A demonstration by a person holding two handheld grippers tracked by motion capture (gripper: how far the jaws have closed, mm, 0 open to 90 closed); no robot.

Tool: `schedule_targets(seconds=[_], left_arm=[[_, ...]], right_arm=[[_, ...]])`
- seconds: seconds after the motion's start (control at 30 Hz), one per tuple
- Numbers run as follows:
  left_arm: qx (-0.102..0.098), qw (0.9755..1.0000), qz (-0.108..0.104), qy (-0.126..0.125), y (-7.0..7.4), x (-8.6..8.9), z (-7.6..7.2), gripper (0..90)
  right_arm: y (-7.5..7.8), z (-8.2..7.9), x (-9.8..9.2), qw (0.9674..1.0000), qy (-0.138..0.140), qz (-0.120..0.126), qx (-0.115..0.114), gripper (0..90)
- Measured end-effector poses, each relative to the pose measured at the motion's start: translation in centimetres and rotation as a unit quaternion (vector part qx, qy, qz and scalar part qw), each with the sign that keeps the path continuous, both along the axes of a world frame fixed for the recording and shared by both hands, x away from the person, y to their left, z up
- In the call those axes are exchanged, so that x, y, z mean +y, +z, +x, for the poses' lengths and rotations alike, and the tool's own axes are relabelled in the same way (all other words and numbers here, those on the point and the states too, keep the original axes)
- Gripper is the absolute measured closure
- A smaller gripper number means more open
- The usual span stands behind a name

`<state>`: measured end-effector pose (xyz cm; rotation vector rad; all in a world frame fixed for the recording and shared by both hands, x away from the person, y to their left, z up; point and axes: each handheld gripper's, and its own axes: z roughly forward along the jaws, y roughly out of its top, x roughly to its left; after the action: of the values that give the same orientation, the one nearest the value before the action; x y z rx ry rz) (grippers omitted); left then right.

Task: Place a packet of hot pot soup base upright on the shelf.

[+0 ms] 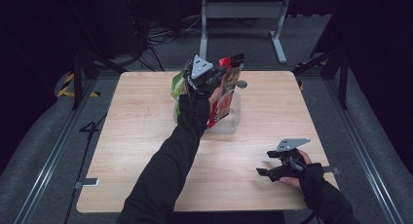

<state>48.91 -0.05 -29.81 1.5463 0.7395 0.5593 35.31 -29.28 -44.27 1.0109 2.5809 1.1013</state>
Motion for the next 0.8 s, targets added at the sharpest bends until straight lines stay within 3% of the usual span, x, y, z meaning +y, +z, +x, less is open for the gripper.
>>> schedule_targets(seconds=[0.13,0.23,0.27,0.37,0.5,0.8], left_arm=[[-0.002,0.9999,0.005,0.014,-0.3,-0.7,0.9,88.9],[-0.022,0.9994,0.008,0.025,-0.7,-1.1,1.2,88.9],[-0.016,0.9997,-0.002,0.018,-1.2,-1.1,1.4,88.9],[-0.017,0.9995,-0.002,0.024,-1.9,-1.3,1.5,88.8],[-0.007,0.9997,-0.019,0.01,-3.8,-1.0,1.5,88.7],[0.002,0.9993,-0.033,-0.016,-4.4,0.4,0.7,81.4]], right_arm=[[-0.1,-0.1,-0.1,1.0,0.0,0.001,0.005,17.2],[0.0,-0.1,0.0,1.0,0.0,0.002,0.004,17.2],[0.0,-0.1,0.0,1.0,0.001,0.002,0.004,17.2],[-0.1,-0.2,0.0,1.0,0.002,0.002,0.005,17.2],[-0.1,-0.1,-0.1,1.0,0.0,0.003,0.005,17.3],[-0.2,-0.1,0.0,1.0,0.002,-0.002,0.008,17.4]])
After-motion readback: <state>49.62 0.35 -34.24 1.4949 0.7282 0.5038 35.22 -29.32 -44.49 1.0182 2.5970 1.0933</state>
